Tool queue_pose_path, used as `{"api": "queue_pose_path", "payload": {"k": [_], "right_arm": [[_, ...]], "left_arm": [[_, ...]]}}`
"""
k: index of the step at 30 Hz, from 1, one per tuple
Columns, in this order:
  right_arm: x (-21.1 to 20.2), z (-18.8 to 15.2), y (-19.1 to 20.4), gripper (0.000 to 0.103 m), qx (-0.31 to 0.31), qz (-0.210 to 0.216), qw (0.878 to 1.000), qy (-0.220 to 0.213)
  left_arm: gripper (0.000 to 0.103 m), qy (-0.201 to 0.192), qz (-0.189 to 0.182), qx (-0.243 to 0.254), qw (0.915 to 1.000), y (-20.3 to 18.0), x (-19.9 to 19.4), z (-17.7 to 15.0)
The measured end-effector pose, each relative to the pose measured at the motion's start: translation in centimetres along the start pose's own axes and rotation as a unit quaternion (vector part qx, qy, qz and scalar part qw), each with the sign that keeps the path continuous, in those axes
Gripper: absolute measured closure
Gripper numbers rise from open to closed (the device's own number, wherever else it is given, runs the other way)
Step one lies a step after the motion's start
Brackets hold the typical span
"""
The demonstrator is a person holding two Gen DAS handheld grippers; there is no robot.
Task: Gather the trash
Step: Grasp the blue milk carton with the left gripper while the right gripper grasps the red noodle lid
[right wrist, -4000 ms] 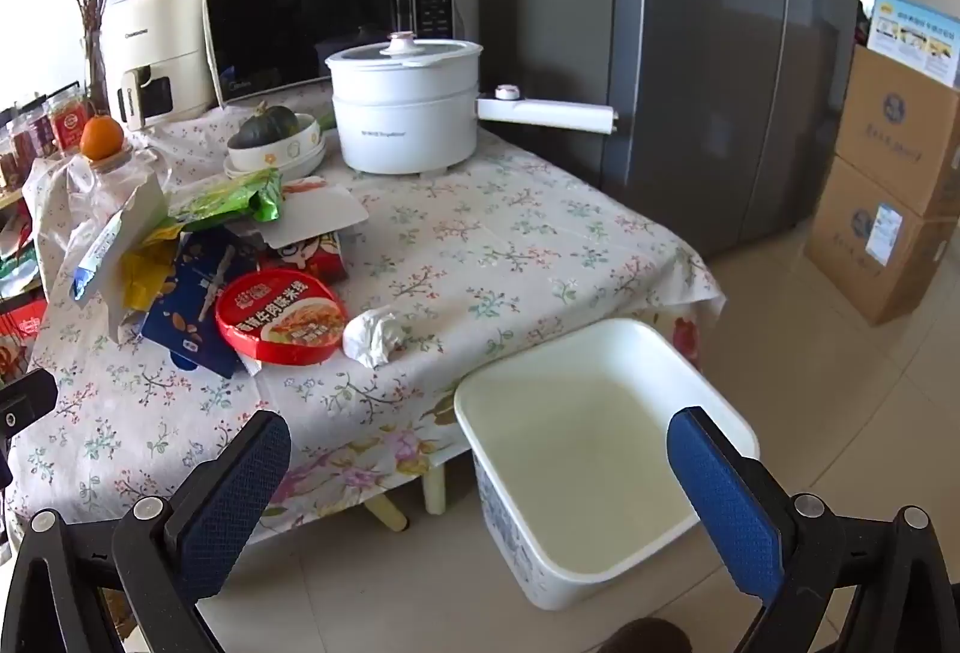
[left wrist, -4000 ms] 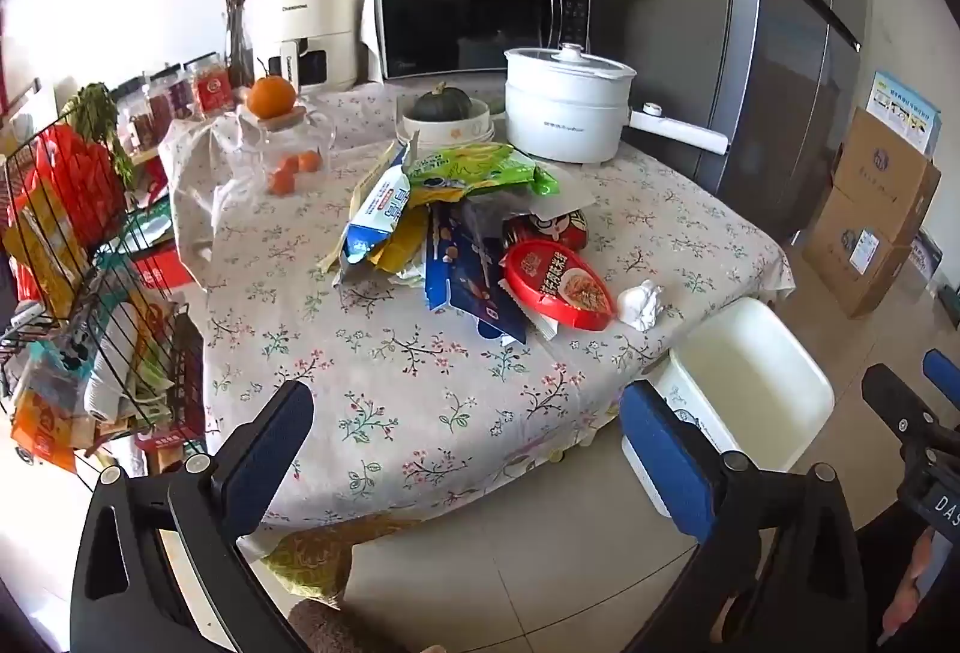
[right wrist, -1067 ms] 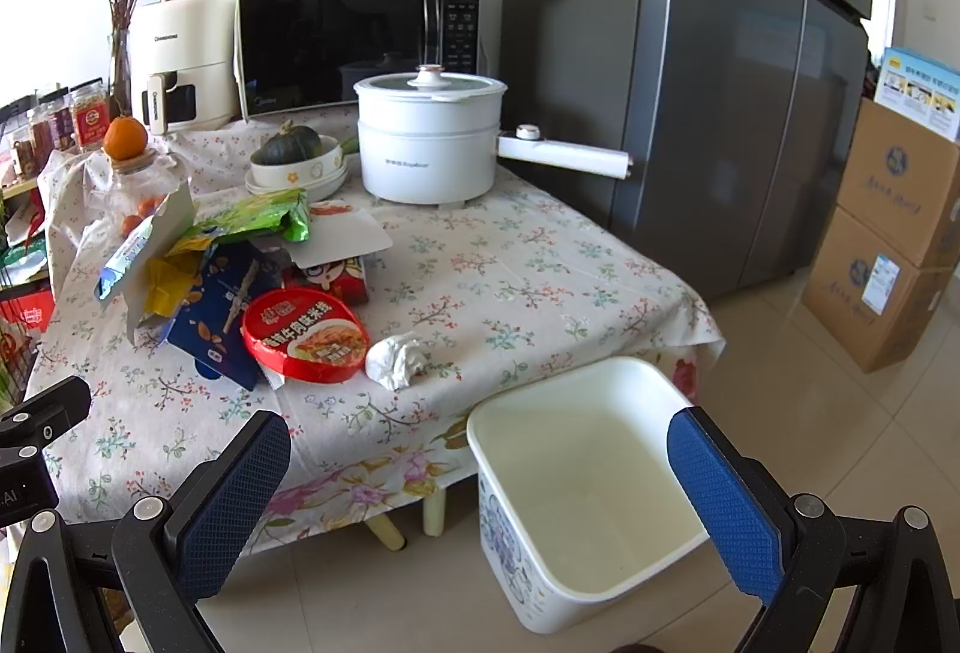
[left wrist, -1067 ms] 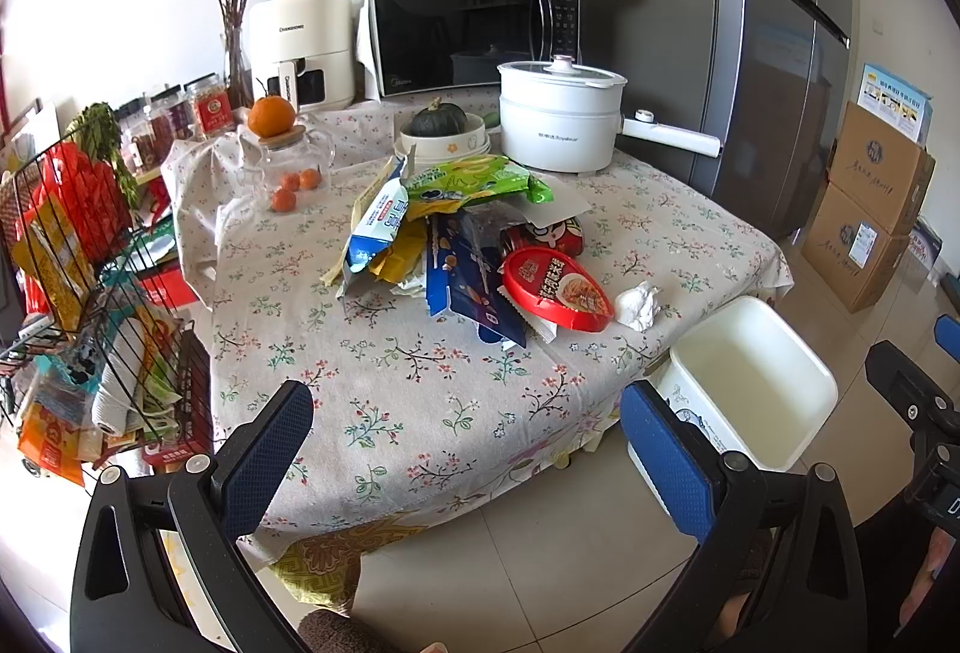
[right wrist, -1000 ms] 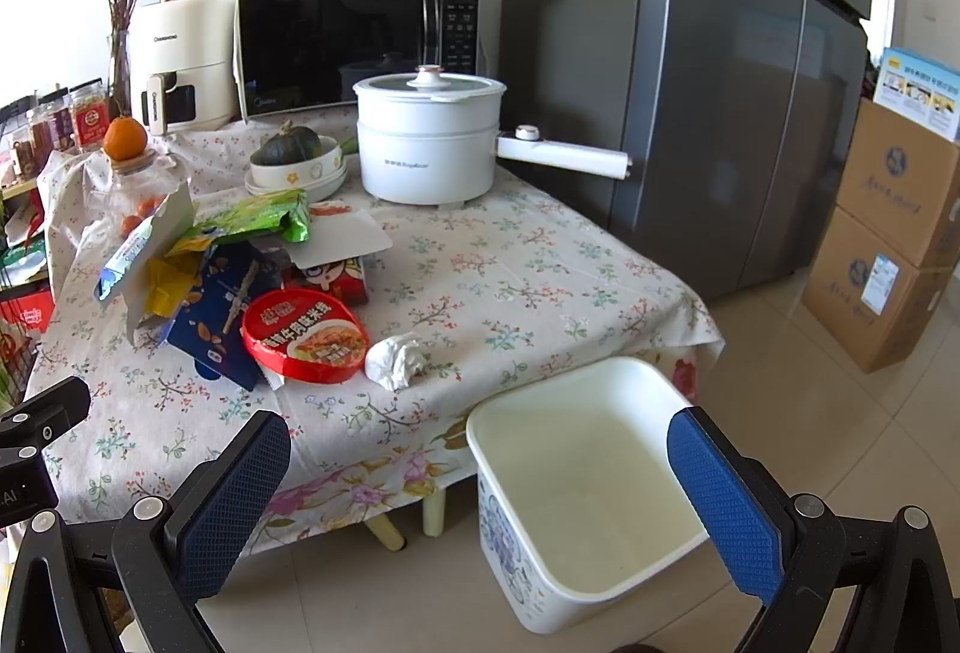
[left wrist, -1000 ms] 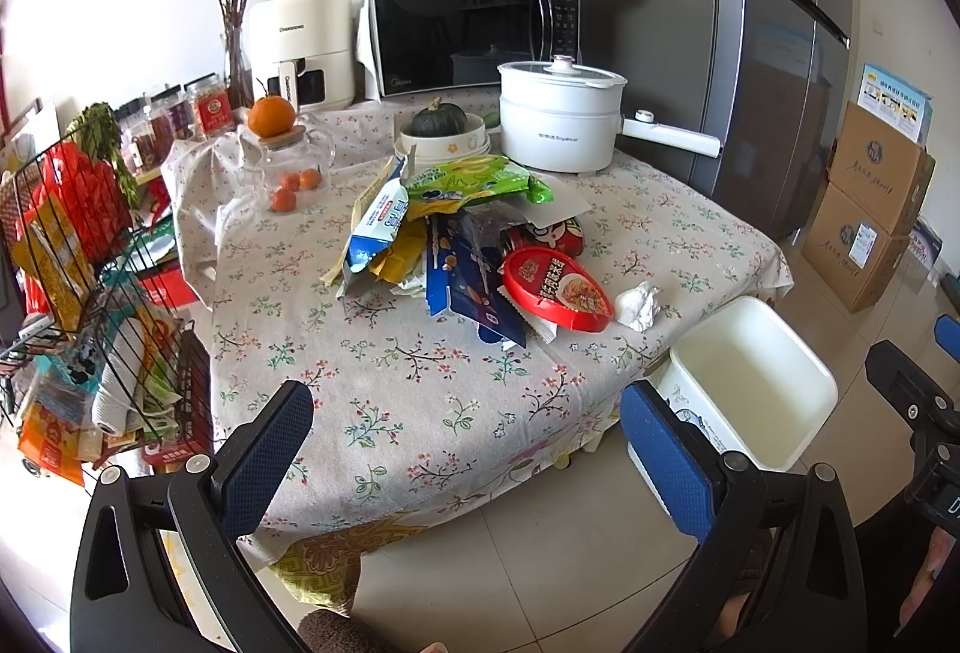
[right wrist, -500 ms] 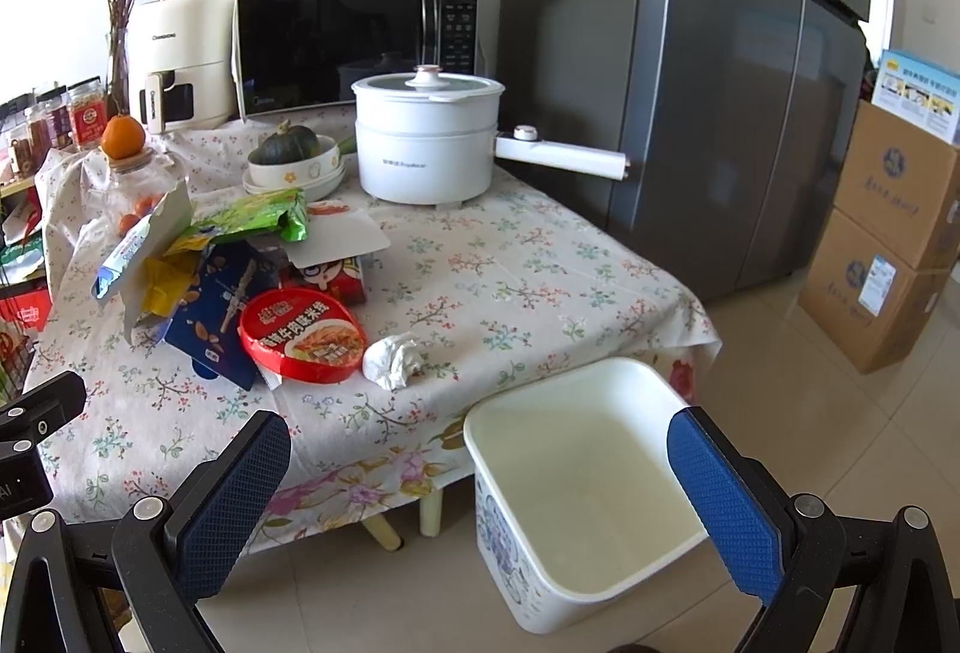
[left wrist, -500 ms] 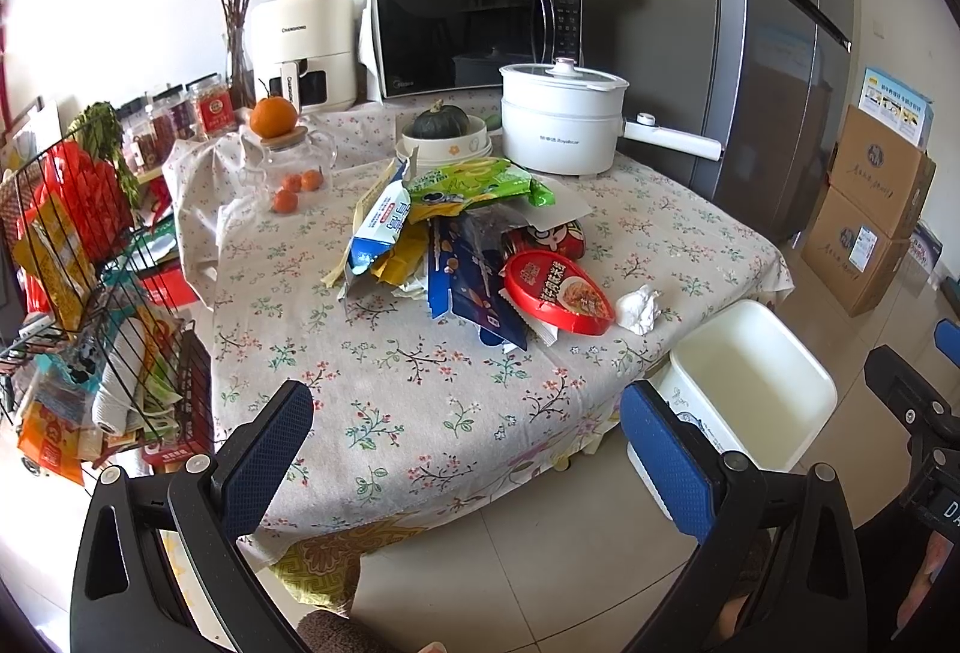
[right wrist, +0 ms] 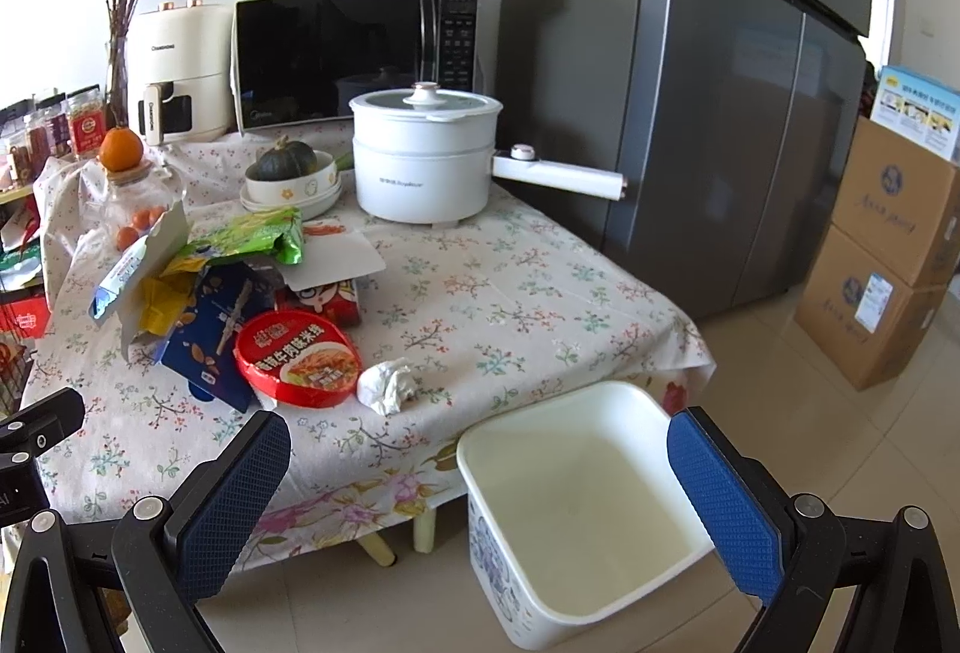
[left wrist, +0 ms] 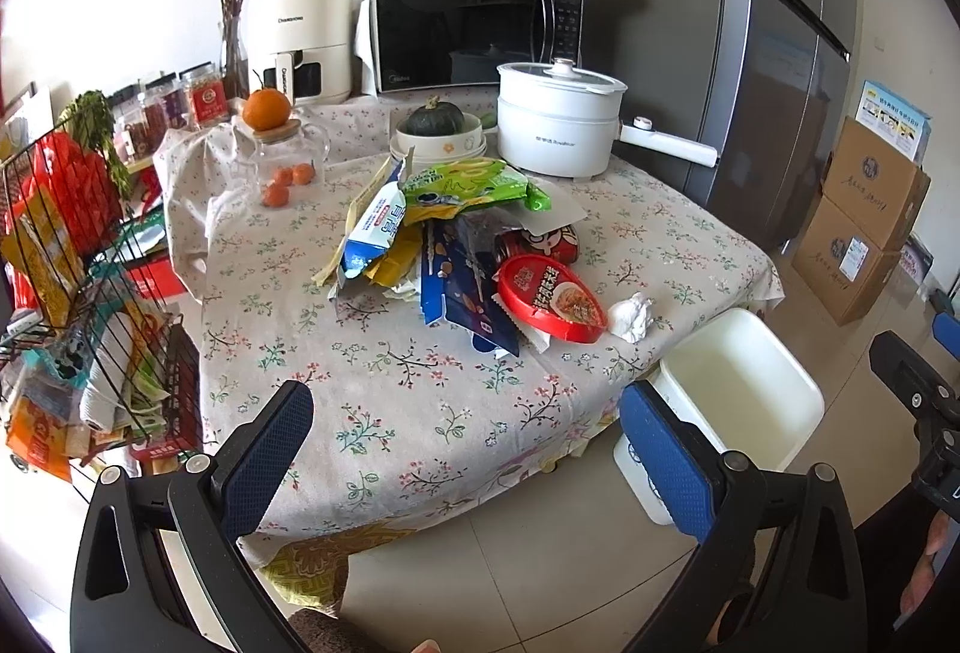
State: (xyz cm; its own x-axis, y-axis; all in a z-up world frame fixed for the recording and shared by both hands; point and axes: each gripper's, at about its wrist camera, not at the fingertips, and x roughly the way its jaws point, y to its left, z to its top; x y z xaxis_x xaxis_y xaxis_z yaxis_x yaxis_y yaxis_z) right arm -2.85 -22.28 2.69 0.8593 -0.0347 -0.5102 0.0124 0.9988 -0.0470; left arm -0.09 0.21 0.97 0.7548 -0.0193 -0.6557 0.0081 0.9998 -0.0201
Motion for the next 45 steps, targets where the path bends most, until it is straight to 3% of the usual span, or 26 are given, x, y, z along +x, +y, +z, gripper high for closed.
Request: {"api": "queue_pose_path", "payload": {"k": [3, 9, 15, 19, 23, 25, 28, 32, 36, 44, 45], "right_arm": [[0.6, 0.7, 0.1, 0.0, -0.014, 0.003, 1.0, 0.011], [3.0, 3.1, -0.5, 0.0, -0.035, 0.054, 0.997, 0.051], [7.7, 5.8, -0.2, 0.0, -0.061, 0.106, 0.986, 0.114], [12.0, 7.1, 1.0, 0.0, -0.079, 0.137, 0.973, 0.17], [15.3, 7.5, 2.2, 0.0, -0.081, 0.155, 0.967, 0.183], [16.8, 6.9, 2.6, 0.0, -0.071, 0.164, 0.965, 0.193], [19.2, 6.1, 3.3, 0.0, -0.077, 0.179, 0.951, 0.241], [21.1, 6.4, 3.8, 0.0, -0.074, 0.184, 0.947, 0.254], [22.6, 6.2, 4.0, 0.0, -0.066, 0.187, 0.941, 0.272], [23.4, 6.1, 5.2, 0.0, -0.064, 0.184, 0.94, 0.281], [23.4, 6.1, 5.3, 0.0, -0.064, 0.185, 0.94, 0.28]], "left_arm": [[0.0, 0.003, -0.01, -0.008, 0.9999, 0.4, 0.2, 0.5], [0.0, 0.013, -0.018, -0.011, 0.9997, 2.0, 1.7, 2.1], [0.004, 0.06, -0.052, -0.008, 0.9968, 4.3, 5.5, 4.4], [0.008, 0.059, -0.028, -0.006, 0.9978, 5.5, 7.5, 6.1], [0.012, 0.053, -0.01, 0.01, 0.9985, 5.8, 10.1, 7.1], [0.017, 0.052, -0.003, 0.015, 0.9985, 5.9, 11.5, 7.2], [0.025, 0.067, -0.012, 0.007, 0.9977, 6.2, 13.6, 7.6], [0.032, 0.065, 0.006, 0.007, 0.9978, 6.9, 15.7, 8.3], [0.064, 0.077, 0.005, -0.009, 0.997, 8.0, 17.0, 8.7], [0.07, 0.031, 0.015, -0.014, 0.9993, 8.8, 14.0, 9.4], [0.093, 0.028, 0.016, -0.017, 0.9993, 9.0, 13.5, 9.4]]}}
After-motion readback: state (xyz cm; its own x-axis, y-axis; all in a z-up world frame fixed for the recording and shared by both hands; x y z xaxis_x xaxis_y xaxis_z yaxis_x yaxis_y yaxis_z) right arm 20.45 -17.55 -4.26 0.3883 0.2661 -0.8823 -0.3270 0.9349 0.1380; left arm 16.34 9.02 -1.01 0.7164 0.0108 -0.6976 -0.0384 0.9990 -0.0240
